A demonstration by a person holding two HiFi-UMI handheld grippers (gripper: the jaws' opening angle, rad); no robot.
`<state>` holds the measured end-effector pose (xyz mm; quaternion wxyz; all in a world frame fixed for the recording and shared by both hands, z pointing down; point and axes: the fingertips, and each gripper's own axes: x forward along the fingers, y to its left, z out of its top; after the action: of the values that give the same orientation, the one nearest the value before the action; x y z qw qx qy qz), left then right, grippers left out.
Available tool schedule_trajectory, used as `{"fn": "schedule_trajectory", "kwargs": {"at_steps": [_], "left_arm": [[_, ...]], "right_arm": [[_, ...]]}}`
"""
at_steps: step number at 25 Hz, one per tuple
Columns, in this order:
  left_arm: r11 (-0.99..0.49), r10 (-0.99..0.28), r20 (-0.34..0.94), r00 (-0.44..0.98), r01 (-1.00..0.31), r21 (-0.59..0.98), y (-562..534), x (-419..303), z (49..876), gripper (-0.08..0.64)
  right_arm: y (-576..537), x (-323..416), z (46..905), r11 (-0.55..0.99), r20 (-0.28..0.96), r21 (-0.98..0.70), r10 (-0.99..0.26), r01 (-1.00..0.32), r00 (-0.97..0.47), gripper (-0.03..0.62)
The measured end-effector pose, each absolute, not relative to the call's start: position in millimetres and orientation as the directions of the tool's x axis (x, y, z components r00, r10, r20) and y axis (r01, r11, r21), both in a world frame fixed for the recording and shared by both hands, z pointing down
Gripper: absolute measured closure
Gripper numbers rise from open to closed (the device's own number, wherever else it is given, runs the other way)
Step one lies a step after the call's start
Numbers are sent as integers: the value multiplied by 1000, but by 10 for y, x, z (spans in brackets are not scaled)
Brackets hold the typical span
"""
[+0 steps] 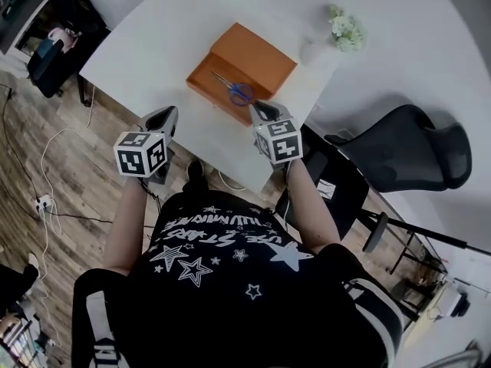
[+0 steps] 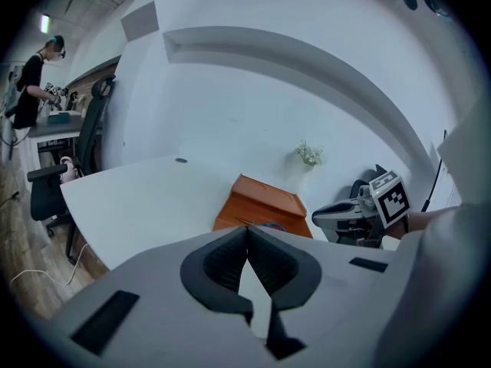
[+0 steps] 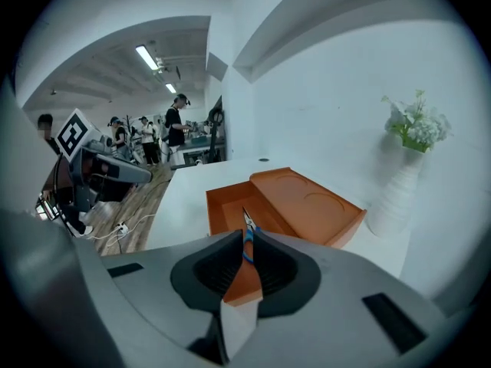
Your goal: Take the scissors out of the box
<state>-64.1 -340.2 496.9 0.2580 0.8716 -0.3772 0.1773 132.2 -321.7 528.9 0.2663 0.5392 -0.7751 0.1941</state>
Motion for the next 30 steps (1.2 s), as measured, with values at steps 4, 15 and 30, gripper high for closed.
{"fn": "schedule_trajectory", "kwargs": {"at_steps": [4, 15, 30], "left_arm": [[-597, -544, 504, 671, -731, 329, -3662, -639, 5003, 541], [-613, -503, 497, 707, -697, 371, -4263, -741, 5091, 541], [-600, -472, 513, 717, -687, 409, -4686, -800, 5332, 541]], "right_arm": [[-3442, 1266, 5443, 368, 691, 40, -681, -929, -240, 535], [-3879, 1032, 5804, 520, 859, 150, -490, -841, -150, 534], [-4068, 1103, 6236, 594, 945, 234, -324, -769, 37, 451]]}}
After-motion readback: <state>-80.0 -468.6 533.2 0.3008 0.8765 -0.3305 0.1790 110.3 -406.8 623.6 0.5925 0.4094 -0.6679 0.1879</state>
